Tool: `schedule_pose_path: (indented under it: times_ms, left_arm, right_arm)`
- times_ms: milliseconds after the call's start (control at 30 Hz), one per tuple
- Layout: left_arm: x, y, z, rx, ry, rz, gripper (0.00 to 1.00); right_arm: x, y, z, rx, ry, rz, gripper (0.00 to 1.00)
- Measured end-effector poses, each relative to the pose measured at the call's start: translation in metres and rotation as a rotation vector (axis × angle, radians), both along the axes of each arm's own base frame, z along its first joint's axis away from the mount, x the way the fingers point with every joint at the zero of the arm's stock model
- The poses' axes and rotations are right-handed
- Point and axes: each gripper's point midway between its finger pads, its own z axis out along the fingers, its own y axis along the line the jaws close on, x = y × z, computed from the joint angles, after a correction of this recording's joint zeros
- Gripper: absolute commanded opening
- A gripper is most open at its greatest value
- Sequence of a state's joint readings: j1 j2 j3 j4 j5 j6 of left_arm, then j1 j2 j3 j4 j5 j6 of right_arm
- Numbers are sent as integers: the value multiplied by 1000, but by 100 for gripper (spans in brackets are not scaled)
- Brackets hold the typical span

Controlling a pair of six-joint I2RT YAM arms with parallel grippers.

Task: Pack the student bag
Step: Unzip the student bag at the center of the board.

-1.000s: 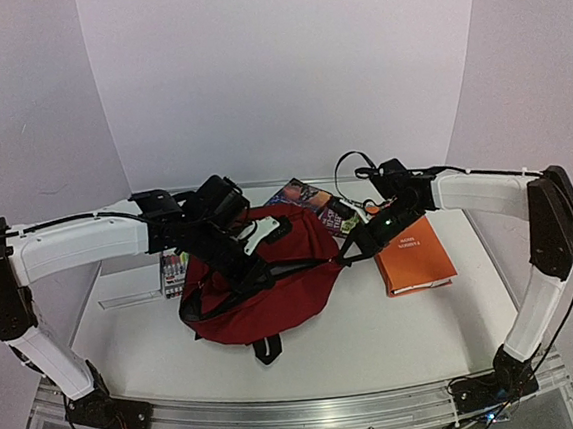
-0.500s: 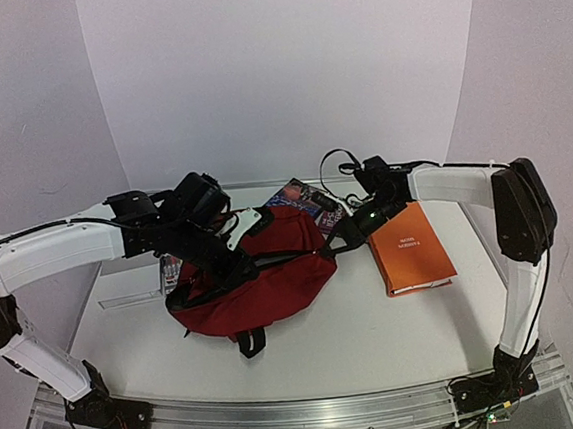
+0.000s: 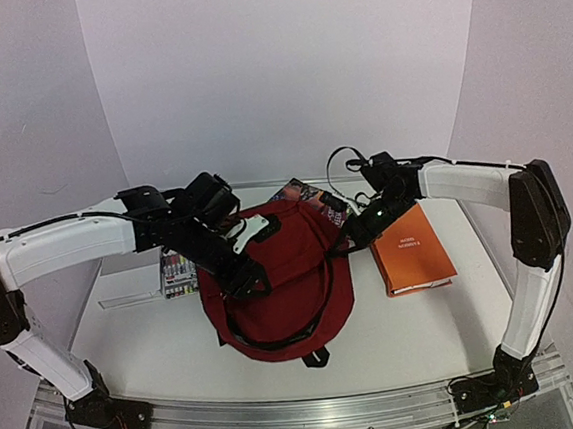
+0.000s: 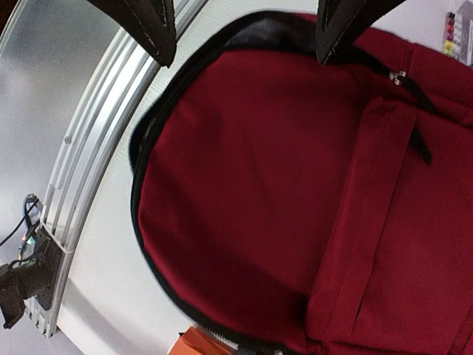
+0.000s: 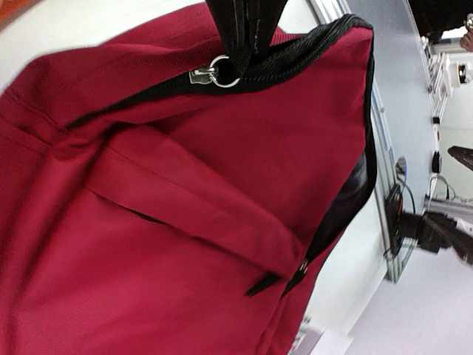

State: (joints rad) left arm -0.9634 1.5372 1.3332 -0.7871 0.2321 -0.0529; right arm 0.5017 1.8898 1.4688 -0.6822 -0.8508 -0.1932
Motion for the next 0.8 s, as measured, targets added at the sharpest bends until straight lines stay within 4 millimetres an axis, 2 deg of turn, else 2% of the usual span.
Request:
schedule_pose_path:
  times_ms: [67,233,367,600,800]
  left_arm:
    - [3,-13,-5,-17,17,-15,81]
    - [8,-45,-20,-69,78,-39,82]
    - [8,-68,-29,-123,125,-46,80]
    - [4,-87,-26,-200,159,-70,81]
    - [0,-99,-54,-176,218,-89,77]
  right_arm:
    - [-13,5,-8,-12,19,25,0]
    - [-28,-5,-29,-48,84,19,0]
    - [-32,-10,-36,-56,108,4,0]
    - [-40,-12,-43,-45,152,-13,0]
    - [-62,-23,-66,-79,237,-20,0]
